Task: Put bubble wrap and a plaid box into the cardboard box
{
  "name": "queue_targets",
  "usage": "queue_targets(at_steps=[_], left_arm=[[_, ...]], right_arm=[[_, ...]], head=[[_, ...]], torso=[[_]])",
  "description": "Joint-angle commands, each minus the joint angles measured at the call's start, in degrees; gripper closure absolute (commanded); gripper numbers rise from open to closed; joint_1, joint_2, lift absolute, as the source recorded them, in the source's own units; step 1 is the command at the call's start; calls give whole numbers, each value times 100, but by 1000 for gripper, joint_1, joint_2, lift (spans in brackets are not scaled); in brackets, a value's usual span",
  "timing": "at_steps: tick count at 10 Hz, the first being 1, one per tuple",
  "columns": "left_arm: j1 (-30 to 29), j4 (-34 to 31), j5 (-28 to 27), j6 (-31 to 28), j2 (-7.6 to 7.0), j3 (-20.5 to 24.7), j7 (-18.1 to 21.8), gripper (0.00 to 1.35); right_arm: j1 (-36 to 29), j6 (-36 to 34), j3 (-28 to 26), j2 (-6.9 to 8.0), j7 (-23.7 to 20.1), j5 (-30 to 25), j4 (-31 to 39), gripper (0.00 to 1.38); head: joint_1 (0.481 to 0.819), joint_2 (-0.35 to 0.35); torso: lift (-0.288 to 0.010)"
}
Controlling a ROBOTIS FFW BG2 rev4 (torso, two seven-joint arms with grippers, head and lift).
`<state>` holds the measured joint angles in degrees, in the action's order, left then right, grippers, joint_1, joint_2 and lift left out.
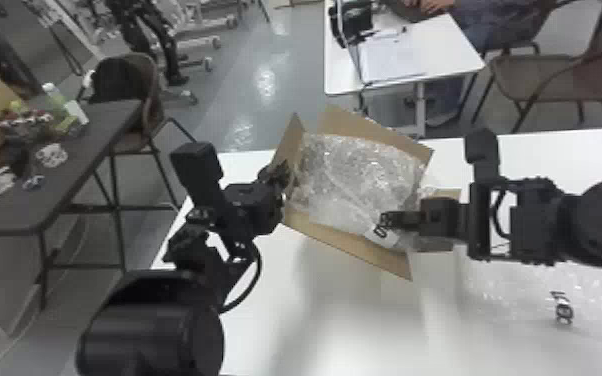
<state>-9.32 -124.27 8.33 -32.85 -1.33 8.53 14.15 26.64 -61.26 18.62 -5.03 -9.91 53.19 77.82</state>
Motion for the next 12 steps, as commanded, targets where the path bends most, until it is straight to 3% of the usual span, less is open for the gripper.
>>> queue_targets(at_steps=[1,2,3,4,7,8,10,11,12], left_arm=[[1,8,2,7,1,-10,1,1225],[-8,8,2,16,1,-1,1,1225],[-17,8,11,24,10,-1,1,1225],[-17,8,11,24,10,8,1,1225],[-43,8,2,42,10,26,1,1225],[-43,8,2,60,10,26,1,1225],[-43,8,-16,60,18,34,1,1225],[-43,8,-16,68,27,34,1,1225],[-69,0,-16,130,36,61,1,1225]], right_arm=[[60,132,98,20,-169,-195,-224,1053],[52,202,98,20,-257,-301,-127,802],[43,202,80,2,-248,-362,-13,295],[-19,150,28,2,-248,-353,119,12],[-238,-184,-421,-77,-2,-283,998,233],[-318,-281,-552,-95,-2,-19,1121,245],[-467,-641,-921,-200,24,-46,1912,245],[-616,-694,-1097,-279,174,-301,2457,245],[-1021,-422,-1291,-332,288,-1030,3204,245]], head=[[695,312],[695,313],[695,313],[695,311],[686,302],[682,296],[670,292],[660,283],[655,275]], torso=[[-110],[-110],[-110],[-110],[-110],[-110],[-110],[-110],[-110]])
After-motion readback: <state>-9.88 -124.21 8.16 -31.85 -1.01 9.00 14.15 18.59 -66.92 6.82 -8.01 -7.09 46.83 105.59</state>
